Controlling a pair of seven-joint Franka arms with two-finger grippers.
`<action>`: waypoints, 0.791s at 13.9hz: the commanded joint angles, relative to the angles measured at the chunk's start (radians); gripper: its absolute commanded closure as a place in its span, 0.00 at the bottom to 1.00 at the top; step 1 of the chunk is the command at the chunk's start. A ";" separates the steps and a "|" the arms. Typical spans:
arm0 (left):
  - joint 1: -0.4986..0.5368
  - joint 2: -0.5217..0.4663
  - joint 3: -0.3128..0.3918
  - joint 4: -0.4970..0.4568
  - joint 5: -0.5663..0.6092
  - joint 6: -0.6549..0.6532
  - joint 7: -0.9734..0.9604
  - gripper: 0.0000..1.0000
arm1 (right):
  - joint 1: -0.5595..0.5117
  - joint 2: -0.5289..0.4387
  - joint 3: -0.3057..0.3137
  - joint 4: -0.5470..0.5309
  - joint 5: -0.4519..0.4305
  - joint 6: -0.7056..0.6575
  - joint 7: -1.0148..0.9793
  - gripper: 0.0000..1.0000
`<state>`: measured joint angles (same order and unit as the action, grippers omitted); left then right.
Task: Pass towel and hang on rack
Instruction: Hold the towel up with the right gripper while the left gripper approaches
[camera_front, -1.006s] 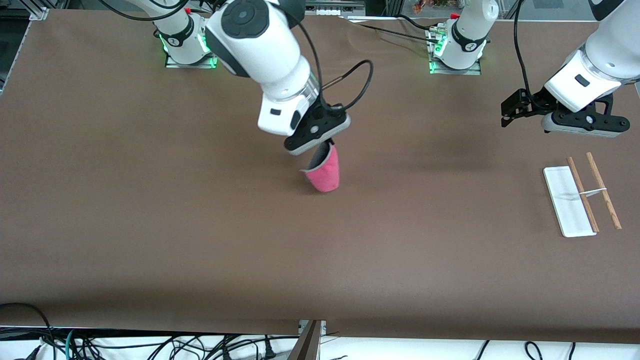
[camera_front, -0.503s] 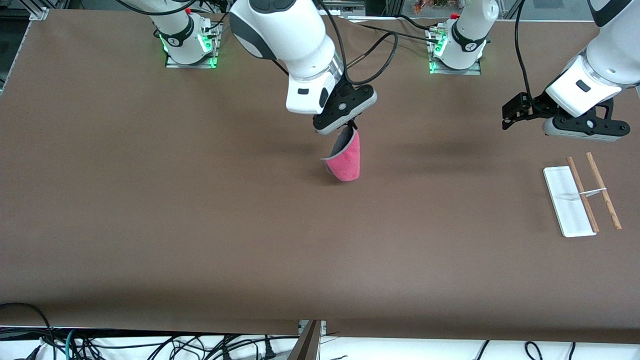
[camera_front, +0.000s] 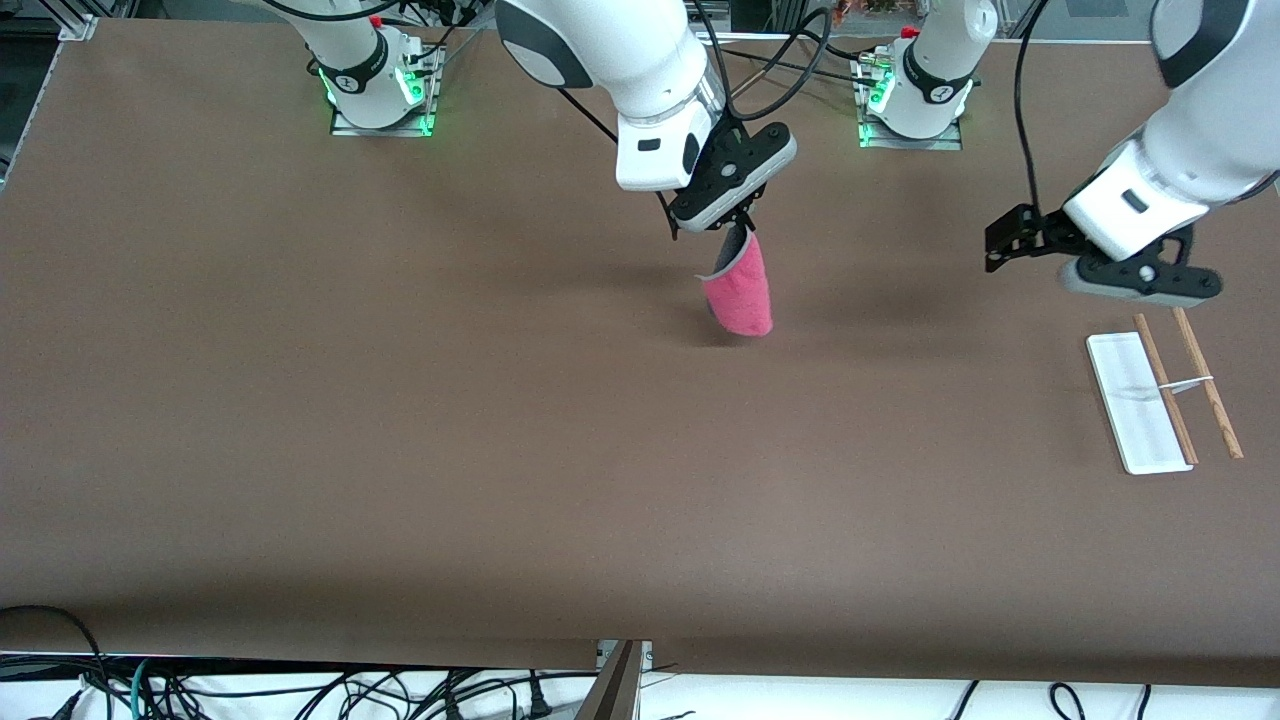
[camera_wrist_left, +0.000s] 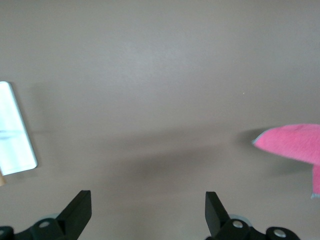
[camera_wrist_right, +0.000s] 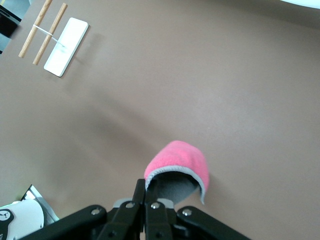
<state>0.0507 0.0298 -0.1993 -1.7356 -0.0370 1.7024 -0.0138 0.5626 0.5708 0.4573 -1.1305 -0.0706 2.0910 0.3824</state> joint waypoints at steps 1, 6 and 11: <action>-0.018 0.059 0.004 -0.002 0.029 0.010 0.009 0.00 | 0.006 0.003 -0.005 0.012 -0.002 0.000 -0.010 1.00; -0.019 0.048 0.006 -0.081 0.029 0.078 0.030 0.00 | 0.008 0.003 -0.005 0.012 -0.002 0.001 -0.013 1.00; -0.040 0.062 0.006 -0.252 -0.044 0.334 0.287 0.00 | 0.006 0.001 -0.006 0.012 -0.002 0.001 -0.017 1.00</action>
<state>0.0364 0.1047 -0.1986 -1.9145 -0.0446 1.9539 0.2092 0.5636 0.5711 0.4557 -1.1304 -0.0706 2.0913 0.3778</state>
